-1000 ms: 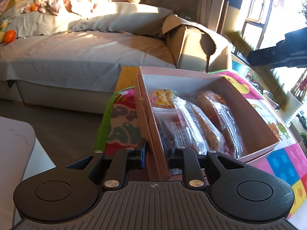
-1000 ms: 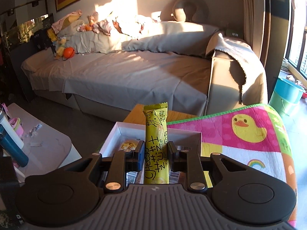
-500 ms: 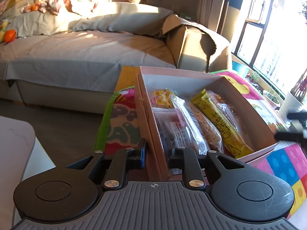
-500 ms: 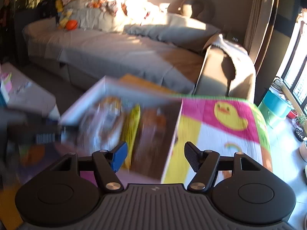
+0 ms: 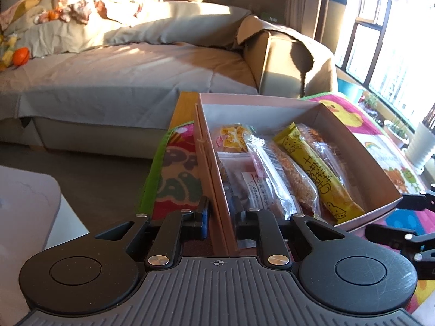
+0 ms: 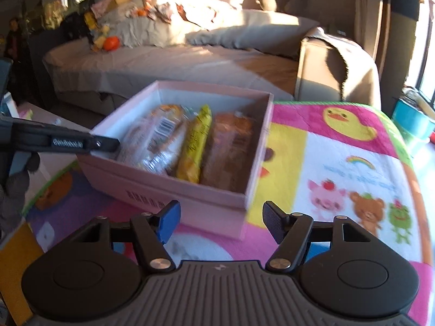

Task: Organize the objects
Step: 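Lower the pink box onto the mat with the left tool and release it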

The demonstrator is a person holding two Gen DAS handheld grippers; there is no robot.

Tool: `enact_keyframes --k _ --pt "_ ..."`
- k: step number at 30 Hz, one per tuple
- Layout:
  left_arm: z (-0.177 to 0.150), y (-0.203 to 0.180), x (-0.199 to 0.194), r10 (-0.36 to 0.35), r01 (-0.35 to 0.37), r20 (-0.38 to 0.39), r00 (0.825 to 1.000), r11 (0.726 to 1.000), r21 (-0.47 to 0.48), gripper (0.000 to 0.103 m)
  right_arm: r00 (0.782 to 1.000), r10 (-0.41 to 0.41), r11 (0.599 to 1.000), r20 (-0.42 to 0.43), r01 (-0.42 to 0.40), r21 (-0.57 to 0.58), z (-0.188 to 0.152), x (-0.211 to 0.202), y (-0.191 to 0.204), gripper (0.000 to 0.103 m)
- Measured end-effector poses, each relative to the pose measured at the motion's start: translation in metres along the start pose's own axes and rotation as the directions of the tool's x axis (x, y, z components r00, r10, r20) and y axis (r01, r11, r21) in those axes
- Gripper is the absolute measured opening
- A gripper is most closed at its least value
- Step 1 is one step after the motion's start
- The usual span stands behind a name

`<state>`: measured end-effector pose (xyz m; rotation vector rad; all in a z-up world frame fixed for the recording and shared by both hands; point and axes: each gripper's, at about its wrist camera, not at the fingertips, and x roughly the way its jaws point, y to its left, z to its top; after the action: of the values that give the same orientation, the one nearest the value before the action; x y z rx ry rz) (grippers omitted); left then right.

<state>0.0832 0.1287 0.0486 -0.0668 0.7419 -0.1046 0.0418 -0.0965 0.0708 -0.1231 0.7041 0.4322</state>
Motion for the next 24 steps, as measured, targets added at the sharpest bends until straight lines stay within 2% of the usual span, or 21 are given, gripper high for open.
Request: enact_keyframes --k 1,5,8,11,14,20,21,23,24 --pt "0.000 -0.001 0.000 0.008 -0.008 0.003 1.000 1.000 0.004 0.018 1.000 0.003 1.000 0.013 -0.003 0.001 0.000 0.002 0.000 0.074" --pt "-0.002 -0.004 -0.001 0.025 -0.026 0.022 0.999 1.000 0.011 0.018 0.998 0.030 1.000 0.064 -0.029 -0.006 -0.006 0.006 -0.004 0.075" --pt "0.001 -0.010 0.000 0.030 -0.030 0.015 0.999 0.999 0.029 0.017 0.995 0.051 0.998 0.087 -0.055 0.040 -0.007 0.002 -0.011 0.074" --pt "0.011 -0.026 0.012 0.011 -0.012 0.004 1.000 0.998 0.067 0.017 0.994 0.030 0.995 0.104 -0.039 0.090 -0.008 0.001 -0.026 0.074" --pt "0.027 -0.047 0.035 -0.030 0.029 0.011 1.000 0.996 0.080 0.017 0.994 -0.027 0.991 0.108 0.012 0.134 -0.002 0.002 -0.049 0.074" --pt "0.070 -0.086 0.102 -0.110 0.100 0.111 0.988 0.991 0.093 0.015 0.973 -0.204 0.966 0.109 0.182 0.183 0.023 0.026 -0.096 0.074" --pt "0.073 -0.090 0.112 -0.108 0.097 0.119 0.987 0.991 0.095 0.016 0.968 -0.228 0.961 0.109 0.205 0.185 0.026 0.033 -0.101 0.075" --pt "0.077 -0.091 0.123 -0.086 0.074 0.134 0.987 0.993 0.096 0.022 0.961 -0.253 0.954 0.110 0.229 0.195 0.029 0.041 -0.109 0.083" --pt "0.078 -0.090 0.125 -0.076 0.064 0.132 0.988 0.993 0.095 0.031 0.960 -0.255 0.954 0.115 0.230 0.193 0.029 0.042 -0.110 0.086"
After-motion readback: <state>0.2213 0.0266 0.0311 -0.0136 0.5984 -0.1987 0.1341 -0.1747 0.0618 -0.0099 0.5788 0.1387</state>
